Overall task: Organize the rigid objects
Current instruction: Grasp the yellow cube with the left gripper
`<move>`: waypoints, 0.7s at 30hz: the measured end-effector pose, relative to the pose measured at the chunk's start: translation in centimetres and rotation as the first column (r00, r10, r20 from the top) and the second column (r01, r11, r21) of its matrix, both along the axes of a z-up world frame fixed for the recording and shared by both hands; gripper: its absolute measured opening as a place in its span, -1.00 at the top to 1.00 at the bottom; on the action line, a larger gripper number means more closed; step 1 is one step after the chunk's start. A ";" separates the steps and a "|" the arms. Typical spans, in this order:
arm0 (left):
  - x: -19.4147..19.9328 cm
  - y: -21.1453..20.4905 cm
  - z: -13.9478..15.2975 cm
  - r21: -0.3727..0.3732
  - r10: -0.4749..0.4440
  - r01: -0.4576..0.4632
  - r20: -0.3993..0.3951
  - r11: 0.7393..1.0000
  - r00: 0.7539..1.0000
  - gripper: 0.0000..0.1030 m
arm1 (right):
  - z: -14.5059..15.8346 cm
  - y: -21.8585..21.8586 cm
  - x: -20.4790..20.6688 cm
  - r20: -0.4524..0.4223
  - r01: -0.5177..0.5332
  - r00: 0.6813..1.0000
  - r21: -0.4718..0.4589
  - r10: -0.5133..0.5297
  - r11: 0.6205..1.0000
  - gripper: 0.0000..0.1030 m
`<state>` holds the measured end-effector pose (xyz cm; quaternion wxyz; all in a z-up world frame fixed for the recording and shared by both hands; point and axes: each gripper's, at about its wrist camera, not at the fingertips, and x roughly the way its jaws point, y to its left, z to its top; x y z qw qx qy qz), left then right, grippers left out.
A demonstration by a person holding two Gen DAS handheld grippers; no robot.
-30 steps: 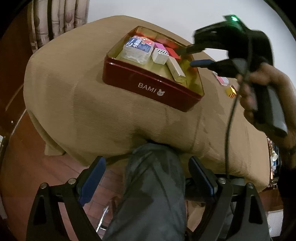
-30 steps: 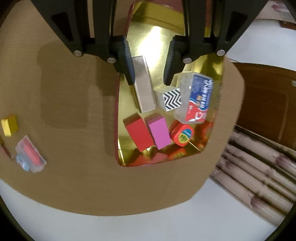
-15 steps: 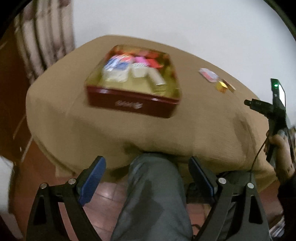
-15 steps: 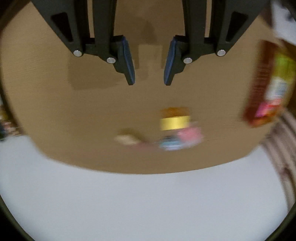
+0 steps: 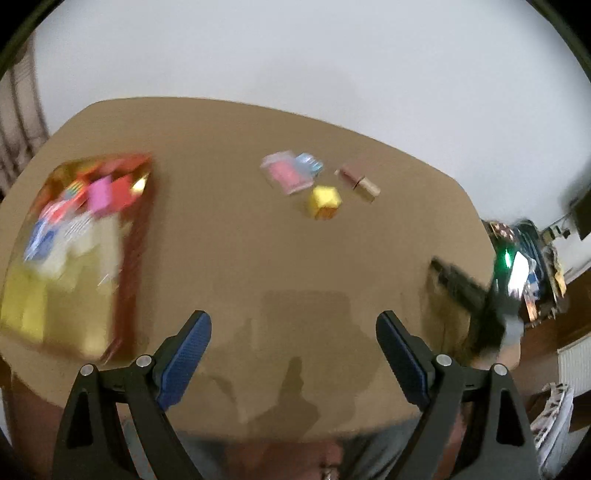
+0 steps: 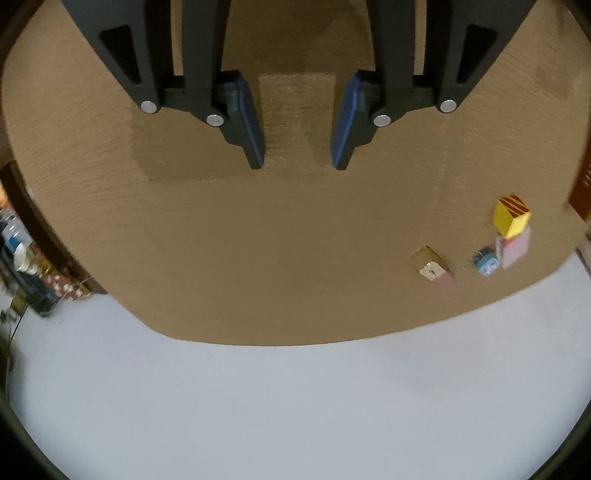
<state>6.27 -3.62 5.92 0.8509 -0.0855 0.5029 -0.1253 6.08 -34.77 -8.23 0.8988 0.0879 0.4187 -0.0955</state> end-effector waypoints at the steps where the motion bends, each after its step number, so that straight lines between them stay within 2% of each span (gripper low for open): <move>1: 1.5 -1.5 0.0 -0.003 -0.008 0.008 0.007 1.000 1.000 -0.71 | -0.2 -0.2 0.1 -0.007 -0.004 1.000 0.018 0.004 1.000 0.23; 3: 4.1 -3.9 -0.5 0.017 -0.021 0.020 0.016 1.000 1.000 -0.71 | -0.1 -0.6 0.2 0.007 -0.011 1.000 0.041 0.011 0.999 0.23; 4: 5.8 -5.2 -1.0 0.046 -0.010 0.010 0.005 0.999 1.000 -0.71 | -0.1 -0.6 0.0 0.020 -0.019 1.000 0.054 0.018 0.998 0.23; 7: 9.8 -7.7 -2.8 0.063 0.002 0.000 -0.043 0.998 0.999 -0.71 | -0.1 -0.6 -0.6 0.038 -0.040 0.999 0.094 0.036 0.995 0.23; 11: 13.1 -8.7 -5.2 0.061 0.054 -0.047 -0.114 0.997 0.992 -0.67 | -0.2 -0.4 -1.0 0.057 -0.075 0.996 0.140 0.067 0.987 0.23; 13: 14.2 -8.7 -6.2 0.068 0.079 -0.070 -0.142 0.995 0.987 -0.65 | -0.2 -0.3 -1.2 0.072 -0.088 0.994 0.152 0.078 0.984 0.23; 17: 15.4 -8.1 -7.5 0.066 0.123 -0.112 -0.186 0.992 0.975 -0.41 | -0.1 -0.6 -1.7 0.097 -0.096 0.992 0.179 0.079 0.979 0.23; 21: 16.1 -8.0 -8.3 0.084 0.137 -0.122 -0.200 0.989 0.970 -0.40 | 0.2 -1.0 -2.2 0.115 -0.102 0.990 0.191 0.081 0.976 0.23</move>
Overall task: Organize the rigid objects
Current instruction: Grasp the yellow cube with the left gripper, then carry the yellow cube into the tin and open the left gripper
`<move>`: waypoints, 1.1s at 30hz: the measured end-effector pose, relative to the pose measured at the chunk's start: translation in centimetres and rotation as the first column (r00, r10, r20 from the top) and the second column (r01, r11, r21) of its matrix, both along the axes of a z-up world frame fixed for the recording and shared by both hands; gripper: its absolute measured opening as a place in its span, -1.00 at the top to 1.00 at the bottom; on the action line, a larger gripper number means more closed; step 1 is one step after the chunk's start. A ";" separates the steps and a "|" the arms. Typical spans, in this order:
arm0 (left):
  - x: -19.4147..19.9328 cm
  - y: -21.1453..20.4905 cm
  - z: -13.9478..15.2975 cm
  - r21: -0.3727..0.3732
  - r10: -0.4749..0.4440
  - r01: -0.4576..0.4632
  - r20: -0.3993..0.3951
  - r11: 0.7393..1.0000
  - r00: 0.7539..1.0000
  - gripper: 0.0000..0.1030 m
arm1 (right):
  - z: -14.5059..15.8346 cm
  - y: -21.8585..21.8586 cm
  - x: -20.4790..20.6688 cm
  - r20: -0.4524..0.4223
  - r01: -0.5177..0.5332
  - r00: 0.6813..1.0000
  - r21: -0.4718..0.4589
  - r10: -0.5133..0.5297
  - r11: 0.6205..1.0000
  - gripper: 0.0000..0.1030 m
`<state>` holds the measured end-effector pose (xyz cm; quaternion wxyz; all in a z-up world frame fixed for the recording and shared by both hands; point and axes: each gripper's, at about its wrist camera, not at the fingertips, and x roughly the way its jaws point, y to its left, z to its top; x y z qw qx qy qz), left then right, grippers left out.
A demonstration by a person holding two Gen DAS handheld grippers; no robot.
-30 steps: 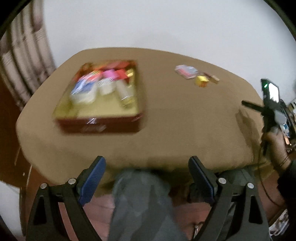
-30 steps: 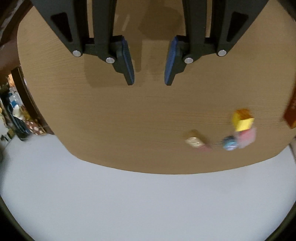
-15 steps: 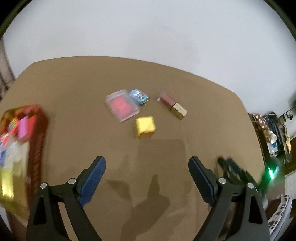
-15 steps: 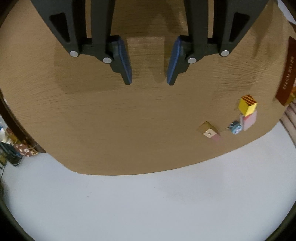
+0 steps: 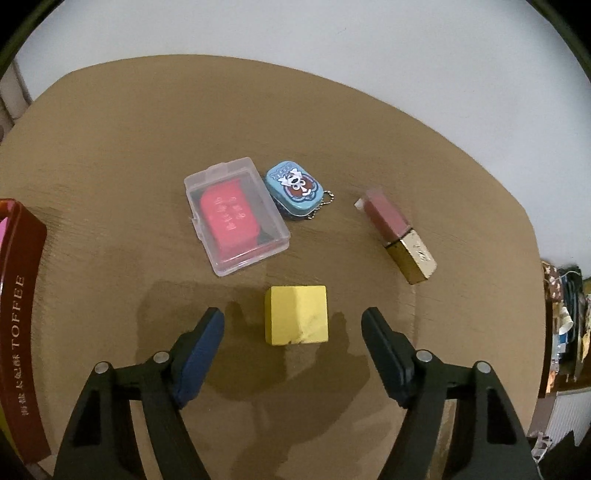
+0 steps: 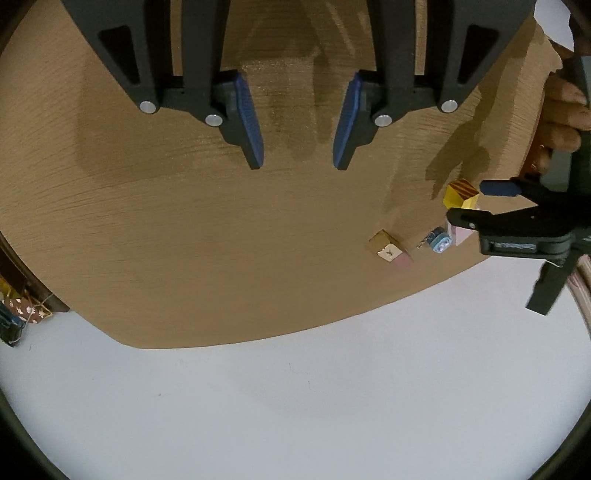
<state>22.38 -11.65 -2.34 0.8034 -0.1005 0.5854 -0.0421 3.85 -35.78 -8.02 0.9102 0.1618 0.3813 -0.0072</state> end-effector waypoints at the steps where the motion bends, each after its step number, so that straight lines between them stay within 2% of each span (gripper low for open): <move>1: 0.3 -0.3 -0.2 0.009 -0.005 0.005 0.000 1.000 1.000 -0.38 | 0.0 0.0 -0.1 0.004 -0.001 1.000 0.003 0.001 1.000 0.23; 3: 0.6 -0.7 -0.6 0.021 -0.012 0.012 -0.001 1.000 1.000 -0.32 | 0.2 -0.3 -0.4 0.008 -0.002 1.000 0.008 0.002 1.000 0.23; 4: 0.7 -1.0 -0.8 0.023 -0.021 0.021 -0.002 1.000 1.000 -0.19 | 0.3 -0.3 -0.5 0.010 -0.002 1.000 0.010 0.002 1.000 0.23; 5: 0.9 -1.2 -1.1 0.025 -0.033 0.033 -0.006 0.999 0.999 0.11 | 0.3 -0.4 -0.6 0.014 -0.001 1.000 0.012 0.001 1.000 0.23; 6: 1.9 -1.4 -1.2 0.033 -0.040 0.041 -0.010 0.999 0.999 0.30 | 0.2 -0.3 -0.6 0.015 0.000 1.000 0.014 0.000 1.000 0.23; 7: 2.0 -1.6 -1.3 0.074 -0.047 0.047 -0.003 0.996 0.999 0.49 | 0.3 -0.4 -0.7 0.015 0.002 1.000 0.016 -0.002 1.000 0.23; 12: 1.0 -2.2 -1.2 0.105 -0.093 0.091 0.022 0.990 0.995 0.50 | 0.3 -0.7 -0.7 0.013 0.009 1.000 0.023 -0.010 1.000 0.23; 14: -0.8 -1.9 -0.4 0.066 -0.103 0.101 0.016 0.993 0.995 0.50 | 0.2 -0.9 -0.6 0.009 0.012 1.000 0.025 -0.012 1.000 0.23; 18: -6.4 -0.1 2.3 0.055 -0.148 0.145 0.049 0.988 0.988 0.49 | 0.2 -0.9 -0.4 -0.001 0.009 1.000 0.025 -0.009 1.000 0.23; 23: -11.7 8.5 6.3 0.057 -0.085 0.082 0.047 0.995 0.995 0.49 | -0.2 -0.7 0.4 -0.030 0.007 1.000 0.016 -0.007 1.000 0.23; 26: -13.4 14.7 7.9 0.145 -0.023 0.018 0.031 0.989 0.999 0.49 | -0.4 -0.5 0.8 -0.048 0.010 0.999 0.001 -0.010 1.000 0.23; 28: -14.5 19.2 8.7 0.223 0.008 -0.009 0.007 0.975 1.000 0.49 | -0.5 -0.4 1.0 -0.059 0.012 0.998 -0.007 -0.012 1.000 0.23; 33: -15.5 27.2 7.3 0.340 0.077 -0.063 -0.028 0.938 0.997 0.49 | -0.8 0.0 1.4 -0.075 0.013 0.997 -0.031 -0.015 0.999 0.23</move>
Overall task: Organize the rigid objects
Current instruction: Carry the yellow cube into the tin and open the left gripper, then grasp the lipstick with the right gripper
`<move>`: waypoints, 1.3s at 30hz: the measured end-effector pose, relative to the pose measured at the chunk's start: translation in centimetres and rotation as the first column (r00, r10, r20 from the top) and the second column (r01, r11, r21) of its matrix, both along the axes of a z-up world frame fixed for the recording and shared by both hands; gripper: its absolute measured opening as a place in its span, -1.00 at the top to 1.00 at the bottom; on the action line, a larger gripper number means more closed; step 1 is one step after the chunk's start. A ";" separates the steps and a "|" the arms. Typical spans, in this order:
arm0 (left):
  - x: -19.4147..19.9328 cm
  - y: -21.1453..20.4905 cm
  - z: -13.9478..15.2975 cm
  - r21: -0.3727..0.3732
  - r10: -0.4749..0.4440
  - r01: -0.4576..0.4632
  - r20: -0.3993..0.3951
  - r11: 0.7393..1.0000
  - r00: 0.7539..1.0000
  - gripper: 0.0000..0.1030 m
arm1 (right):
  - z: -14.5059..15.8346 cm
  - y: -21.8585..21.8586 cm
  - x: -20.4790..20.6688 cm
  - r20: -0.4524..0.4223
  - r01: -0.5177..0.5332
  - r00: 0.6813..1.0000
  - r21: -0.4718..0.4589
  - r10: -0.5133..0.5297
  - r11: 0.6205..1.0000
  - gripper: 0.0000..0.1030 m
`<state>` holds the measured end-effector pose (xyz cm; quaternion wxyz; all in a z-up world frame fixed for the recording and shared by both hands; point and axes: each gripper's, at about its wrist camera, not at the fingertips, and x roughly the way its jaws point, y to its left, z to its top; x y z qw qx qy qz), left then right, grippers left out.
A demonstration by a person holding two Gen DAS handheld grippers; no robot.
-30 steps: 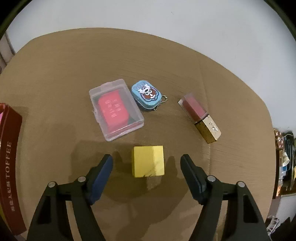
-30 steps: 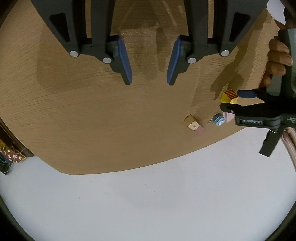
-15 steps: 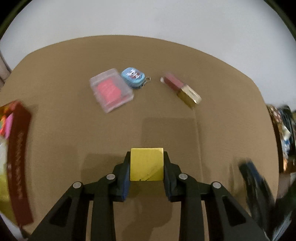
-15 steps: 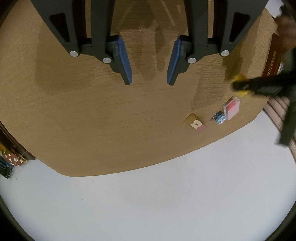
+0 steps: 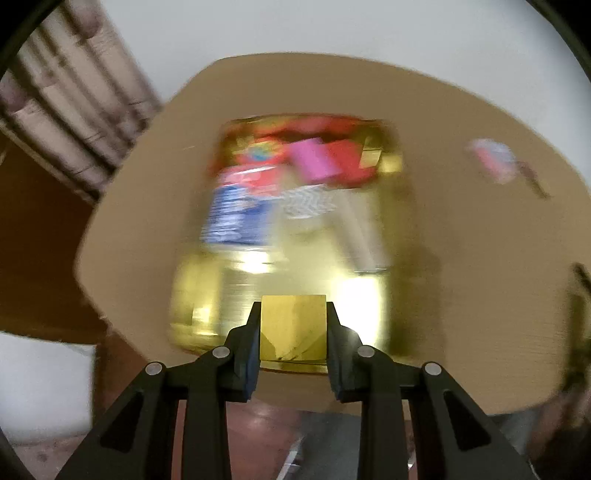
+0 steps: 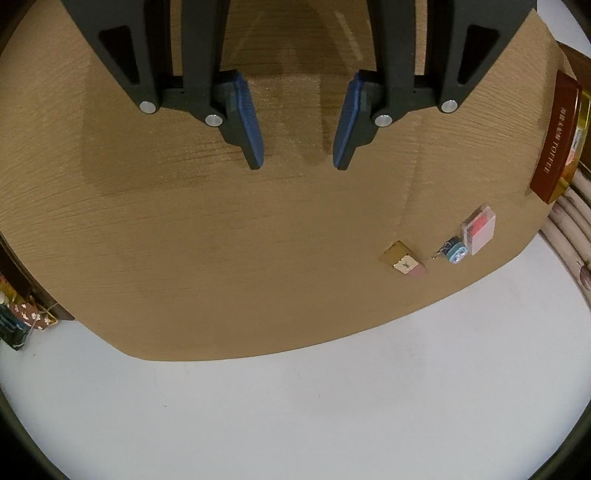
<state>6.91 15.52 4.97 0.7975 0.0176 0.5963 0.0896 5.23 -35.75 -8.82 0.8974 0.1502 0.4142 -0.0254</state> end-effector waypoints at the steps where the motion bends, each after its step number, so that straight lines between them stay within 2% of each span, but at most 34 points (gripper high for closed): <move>1: -0.3 1.5 -0.8 0.002 -0.007 0.007 -0.010 1.000 1.000 0.49 | 0.0 0.1 0.1 -0.002 0.000 1.000 -0.003 0.000 1.000 0.23; 4: -0.1 3.2 -2.1 0.029 -0.010 0.011 -0.028 1.000 1.000 0.49 | -0.2 0.3 0.3 -0.009 0.000 1.000 -0.017 0.000 1.000 0.23; 10: 1.5 3.0 -5.0 0.068 -0.065 0.067 -0.034 0.995 0.997 0.49 | -0.3 0.8 0.5 -0.017 -0.002 1.000 -0.040 0.001 0.999 0.23; 15: 2.3 4.4 -6.0 0.081 -0.059 0.062 -0.030 0.995 0.998 0.48 | -0.4 0.9 0.6 -0.020 -0.002 1.000 -0.049 0.001 0.999 0.23; 18: 2.6 5.1 -6.3 0.088 -0.059 0.061 -0.019 0.994 0.998 0.39 | -0.4 0.9 0.6 -0.022 -0.002 1.000 -0.054 0.001 0.999 0.22; 21: 2.3 5.1 -5.9 0.070 -0.056 0.056 -0.006 0.996 0.998 0.38 | -0.5 1.0 0.7 -0.023 -0.003 1.000 -0.056 0.002 0.998 0.23; 23: 1.7 4.9 -4.9 0.064 -0.054 0.052 0.031 0.997 0.998 0.27 | -0.5 1.0 0.7 -0.023 -0.003 1.000 -0.057 0.002 0.998 0.23; 25: 0.5 4.3 -2.8 0.068 -0.037 0.029 0.118 0.997 0.992 0.16 | -0.4 1.0 0.7 -0.024 -0.003 1.000 -0.062 0.002 0.998 0.23; 27: -1.1 3.3 -0.7 0.043 -0.030 0.021 0.207 0.999 0.978 -0.05 | -0.4 1.1 0.7 -0.025 -0.005 1.000 -0.064 0.003 0.998 0.22; 28: -2.3 2.7 0.4 0.015 -0.028 0.025 0.255 1.000 0.967 -0.33 | -0.4 1.0 0.7 -0.026 -0.010 1.000 -0.062 0.008 0.998 0.22; 29: -3.3 2.0 1.2 -0.011 -0.030 0.035 0.294 0.999 0.955 -0.53 | -0.2 1.1 0.7 -0.024 -0.023 0.999 -0.054 0.022 0.998 0.22; 31: -5.4 0.7 2.1 -0.060 -0.041 0.066 0.358 0.996 0.933 -0.57 | 0.5 1.7 1.3 -0.012 -0.111 0.994 -0.020 0.111 0.994 0.22; 33: -6.8 -0.8 2.1 -0.120 -0.061 0.113 0.373 0.986 0.926 -0.61 | 1.5 3.4 2.6 -0.021 -0.200 0.980 -0.082 0.199 0.976 0.22; 35: -7.7 -2.6 1.1 -0.171 -0.077 0.144 0.349 0.975 0.934 -0.63 | 2.5 5.2 4.7 -0.044 -0.317 0.949 -0.097 0.314 0.944 0.22; 39: -8.3 -5.1 -1.0 -0.243 -0.096 0.164 0.270 0.956 0.958 -0.63 | 3.6 7.6 9.5 -0.081 -0.452 0.892 -0.138 0.444 0.881 0.22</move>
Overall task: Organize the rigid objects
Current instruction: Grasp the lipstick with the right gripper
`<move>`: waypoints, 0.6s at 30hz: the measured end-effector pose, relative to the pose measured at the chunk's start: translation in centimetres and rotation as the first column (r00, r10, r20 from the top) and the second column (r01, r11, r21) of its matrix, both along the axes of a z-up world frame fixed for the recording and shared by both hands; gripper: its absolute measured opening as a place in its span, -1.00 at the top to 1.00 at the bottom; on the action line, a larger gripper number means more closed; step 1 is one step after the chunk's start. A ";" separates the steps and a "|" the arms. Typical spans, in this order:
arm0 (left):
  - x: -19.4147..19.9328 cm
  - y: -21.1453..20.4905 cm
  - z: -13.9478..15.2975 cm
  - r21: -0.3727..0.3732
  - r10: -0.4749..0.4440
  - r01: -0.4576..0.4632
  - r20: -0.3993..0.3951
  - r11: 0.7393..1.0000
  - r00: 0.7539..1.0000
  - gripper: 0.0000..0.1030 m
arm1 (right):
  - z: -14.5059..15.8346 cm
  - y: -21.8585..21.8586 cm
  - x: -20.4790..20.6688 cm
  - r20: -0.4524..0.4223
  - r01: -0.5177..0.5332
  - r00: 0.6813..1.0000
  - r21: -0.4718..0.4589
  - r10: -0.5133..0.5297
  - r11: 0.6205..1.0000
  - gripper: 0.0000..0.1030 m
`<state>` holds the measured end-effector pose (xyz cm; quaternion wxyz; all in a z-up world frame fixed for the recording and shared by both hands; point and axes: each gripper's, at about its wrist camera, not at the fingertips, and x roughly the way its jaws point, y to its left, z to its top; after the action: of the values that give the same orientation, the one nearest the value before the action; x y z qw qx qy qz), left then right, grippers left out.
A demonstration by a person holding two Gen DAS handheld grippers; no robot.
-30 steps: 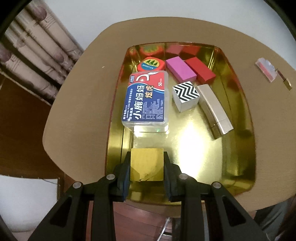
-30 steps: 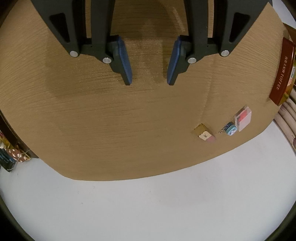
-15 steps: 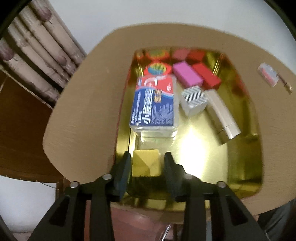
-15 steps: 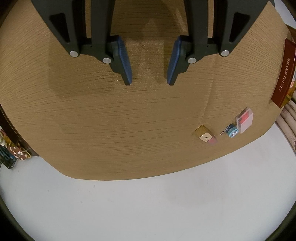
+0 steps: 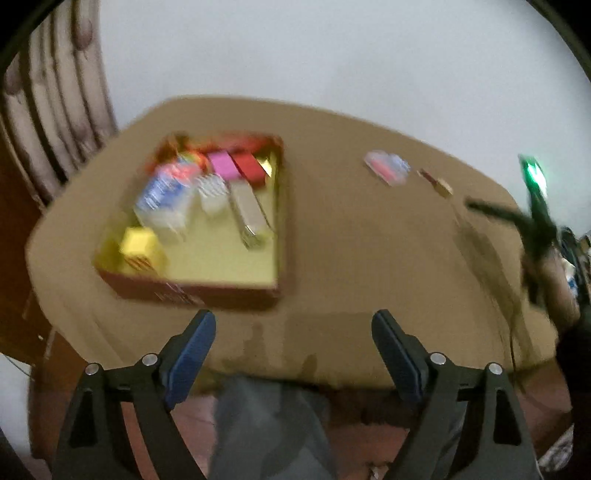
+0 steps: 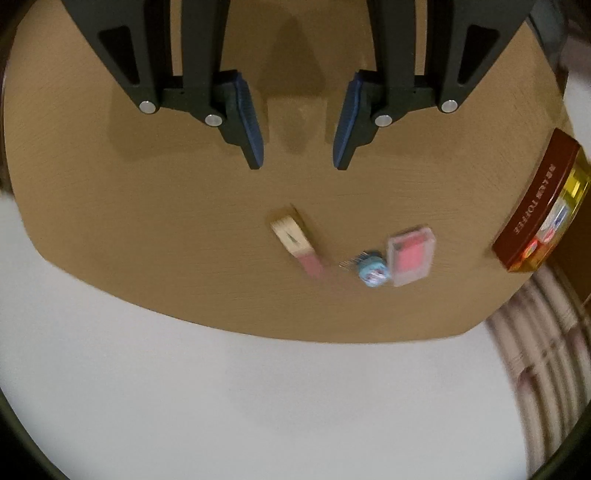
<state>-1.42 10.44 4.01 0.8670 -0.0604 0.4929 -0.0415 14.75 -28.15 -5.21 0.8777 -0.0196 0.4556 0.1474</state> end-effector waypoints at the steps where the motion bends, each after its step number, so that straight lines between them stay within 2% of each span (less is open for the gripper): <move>1: -0.2 -0.3 -0.4 -0.001 0.009 -0.009 -0.009 1.000 1.000 -0.63 | 0.0 0.5 1.4 -0.002 -0.021 1.000 -0.038 0.021 0.999 0.22; 6: -0.6 -0.4 -1.5 0.010 0.045 -0.045 -0.029 0.999 0.999 -0.63 | -0.8 2.7 6.2 -0.066 -0.120 0.991 -0.104 0.114 0.987 0.22; 10: -0.8 0.2 -1.8 0.007 0.078 -0.078 -0.045 0.997 0.996 -0.63 | -2.2 3.8 9.1 -0.118 -0.145 0.984 -0.136 0.130 0.980 0.22; 15: -0.5 0.9 -3.2 0.004 0.107 -0.107 -0.105 0.994 0.989 -0.63 | -3.7 4.5 11.1 -0.171 -0.144 0.979 -0.173 0.114 0.974 0.25; 17: -0.5 1.3 -3.5 -0.011 0.117 -0.120 -0.122 0.993 0.986 -0.63 | -3.6 4.8 11.3 -0.186 -0.141 0.976 -0.169 0.109 0.976 0.55; 18: -0.7 1.5 -3.5 -0.020 0.126 -0.129 -0.124 0.991 0.984 -0.63 | -3.6 5.0 11.1 -0.188 -0.135 0.977 -0.183 0.100 0.974 0.61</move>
<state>-2.08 11.97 0.48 0.8351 -0.1063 0.5397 0.0110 25.86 -23.14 -8.77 0.8171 -0.1193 0.5423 0.1550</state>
